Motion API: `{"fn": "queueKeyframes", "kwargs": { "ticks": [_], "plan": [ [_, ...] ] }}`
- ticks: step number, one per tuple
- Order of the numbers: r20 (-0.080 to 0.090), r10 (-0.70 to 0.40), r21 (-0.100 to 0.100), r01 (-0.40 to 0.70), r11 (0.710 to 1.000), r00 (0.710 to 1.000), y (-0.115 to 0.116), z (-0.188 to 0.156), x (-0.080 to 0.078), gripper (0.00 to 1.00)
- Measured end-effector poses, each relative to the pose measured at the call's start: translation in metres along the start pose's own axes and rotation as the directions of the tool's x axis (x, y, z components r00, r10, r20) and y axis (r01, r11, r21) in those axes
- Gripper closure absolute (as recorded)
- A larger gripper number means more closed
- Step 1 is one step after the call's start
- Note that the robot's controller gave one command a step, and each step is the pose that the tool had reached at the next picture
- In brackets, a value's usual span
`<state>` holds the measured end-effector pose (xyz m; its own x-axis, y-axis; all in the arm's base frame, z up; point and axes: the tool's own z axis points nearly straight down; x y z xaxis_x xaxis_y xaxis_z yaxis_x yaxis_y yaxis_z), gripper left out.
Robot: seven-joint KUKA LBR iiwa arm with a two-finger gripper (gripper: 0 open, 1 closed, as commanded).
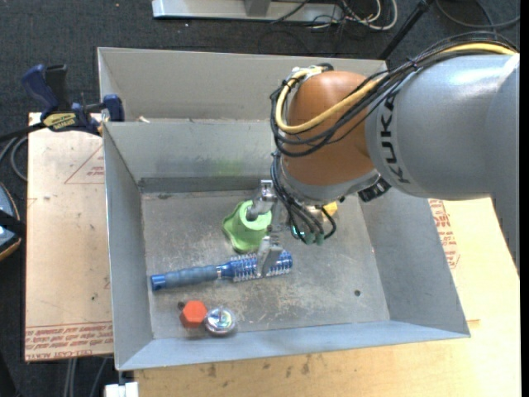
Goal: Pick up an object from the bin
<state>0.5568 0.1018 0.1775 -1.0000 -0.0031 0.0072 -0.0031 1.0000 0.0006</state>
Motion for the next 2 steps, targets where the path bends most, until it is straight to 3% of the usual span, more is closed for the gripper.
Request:
{"fn": "queueKeyframes", "kwargs": {
  "ticks": [1,2],
  "plan": [
    [0.015,-0.073,-0.001,0.073,0.997,0.997,0.006,0.094,0.02,0.0],
    [0.009,0.052,-0.001,-0.052,0.999,0.999,-0.003,0.077,0.026,0.0]
  ]
}}
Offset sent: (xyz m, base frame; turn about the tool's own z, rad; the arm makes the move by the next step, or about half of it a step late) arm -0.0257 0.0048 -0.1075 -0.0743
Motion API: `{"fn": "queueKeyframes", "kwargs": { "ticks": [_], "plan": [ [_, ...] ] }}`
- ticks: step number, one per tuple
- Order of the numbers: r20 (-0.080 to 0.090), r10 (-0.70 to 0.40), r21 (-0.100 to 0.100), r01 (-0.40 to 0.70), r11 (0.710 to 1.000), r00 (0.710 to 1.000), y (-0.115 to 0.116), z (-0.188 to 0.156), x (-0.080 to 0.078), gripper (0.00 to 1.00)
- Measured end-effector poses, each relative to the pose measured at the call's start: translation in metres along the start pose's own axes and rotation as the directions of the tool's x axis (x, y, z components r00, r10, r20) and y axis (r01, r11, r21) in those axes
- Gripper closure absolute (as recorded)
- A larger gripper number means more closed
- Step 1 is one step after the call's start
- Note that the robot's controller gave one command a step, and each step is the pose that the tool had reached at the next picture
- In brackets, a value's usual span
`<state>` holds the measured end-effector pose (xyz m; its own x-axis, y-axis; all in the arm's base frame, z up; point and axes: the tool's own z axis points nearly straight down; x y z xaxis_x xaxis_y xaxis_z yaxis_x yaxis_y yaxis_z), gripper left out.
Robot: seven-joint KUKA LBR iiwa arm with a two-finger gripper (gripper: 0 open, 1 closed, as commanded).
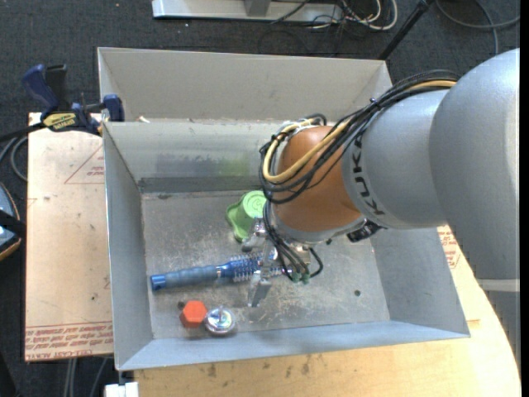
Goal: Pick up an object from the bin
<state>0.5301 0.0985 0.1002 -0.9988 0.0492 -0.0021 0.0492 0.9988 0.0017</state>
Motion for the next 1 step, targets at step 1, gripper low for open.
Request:
{"fn": "queueKeyframes", "kwargs": {
  "ticks": [1],
  "plan": [
    [0.001,-0.102,0.0,0.102,0.995,0.995,0.0229,-0.0039,-0.0166,0.0]
  ]
}}
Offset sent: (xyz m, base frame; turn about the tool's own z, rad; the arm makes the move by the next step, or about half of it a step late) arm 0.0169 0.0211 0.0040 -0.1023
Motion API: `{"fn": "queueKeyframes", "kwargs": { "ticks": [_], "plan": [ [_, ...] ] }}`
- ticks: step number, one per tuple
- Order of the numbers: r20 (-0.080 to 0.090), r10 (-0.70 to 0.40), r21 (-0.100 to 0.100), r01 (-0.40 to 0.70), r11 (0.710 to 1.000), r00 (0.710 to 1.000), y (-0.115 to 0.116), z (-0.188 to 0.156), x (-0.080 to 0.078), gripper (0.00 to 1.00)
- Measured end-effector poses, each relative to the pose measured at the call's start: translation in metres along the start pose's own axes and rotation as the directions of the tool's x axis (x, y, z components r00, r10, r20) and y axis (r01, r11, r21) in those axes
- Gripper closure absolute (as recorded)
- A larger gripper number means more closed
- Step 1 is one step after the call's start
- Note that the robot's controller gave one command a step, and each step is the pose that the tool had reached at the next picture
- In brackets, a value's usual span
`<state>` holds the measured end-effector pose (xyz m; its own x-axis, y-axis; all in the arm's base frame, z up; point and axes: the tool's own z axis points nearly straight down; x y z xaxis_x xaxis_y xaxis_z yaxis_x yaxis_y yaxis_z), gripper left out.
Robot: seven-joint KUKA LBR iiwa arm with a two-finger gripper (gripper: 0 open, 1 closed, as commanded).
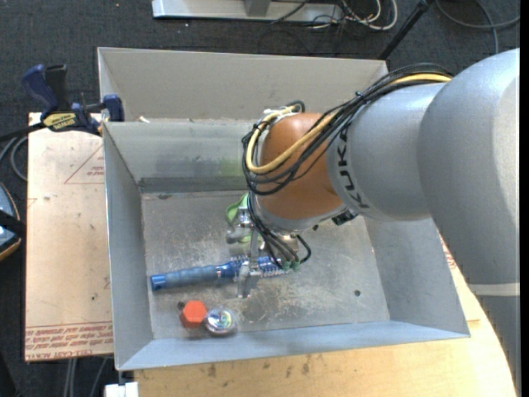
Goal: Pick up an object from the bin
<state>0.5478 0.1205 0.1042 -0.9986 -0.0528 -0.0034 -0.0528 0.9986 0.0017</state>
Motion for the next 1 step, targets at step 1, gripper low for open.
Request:
{"fn": "queueKeyframes", "kwargs": {
  "ticks": [1],
  "plan": [
    [-0.001,0.121,-0.004,-0.121,0.993,0.993,-0.0062,0.0295,-0.0071,0.0]
  ]
}}
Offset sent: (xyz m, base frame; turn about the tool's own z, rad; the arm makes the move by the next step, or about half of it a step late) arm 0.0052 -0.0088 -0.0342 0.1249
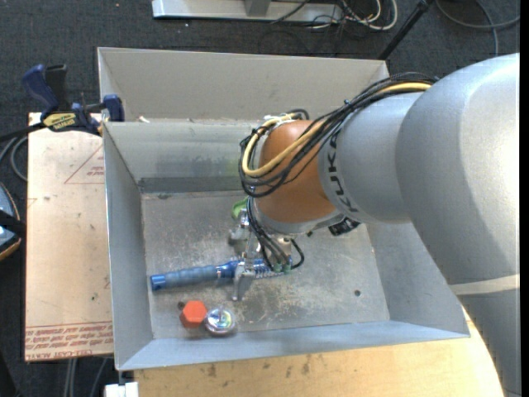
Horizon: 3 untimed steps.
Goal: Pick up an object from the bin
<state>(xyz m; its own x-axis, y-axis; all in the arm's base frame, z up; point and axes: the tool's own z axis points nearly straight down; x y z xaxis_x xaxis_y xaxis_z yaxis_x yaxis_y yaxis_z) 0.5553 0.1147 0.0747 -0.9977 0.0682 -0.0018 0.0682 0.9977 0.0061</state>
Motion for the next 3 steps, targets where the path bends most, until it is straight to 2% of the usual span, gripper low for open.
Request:
{"fn": "queueKeyframes", "kwargs": {
  "ticks": [1,2,3],
  "plan": [
    [0.0,-0.003,0.002,0.003,1.0,1.0,0.002,-0.003,-0.001,0.0],
    [0.009,-0.001,-0.001,0.001,1.0,1.0,0.003,-0.006,-0.004,1.0],
    [0.006,-0.002,0.003,0.002,1.0,1.0,0.004,-0.09,-0.006,1.0]
  ]
}}
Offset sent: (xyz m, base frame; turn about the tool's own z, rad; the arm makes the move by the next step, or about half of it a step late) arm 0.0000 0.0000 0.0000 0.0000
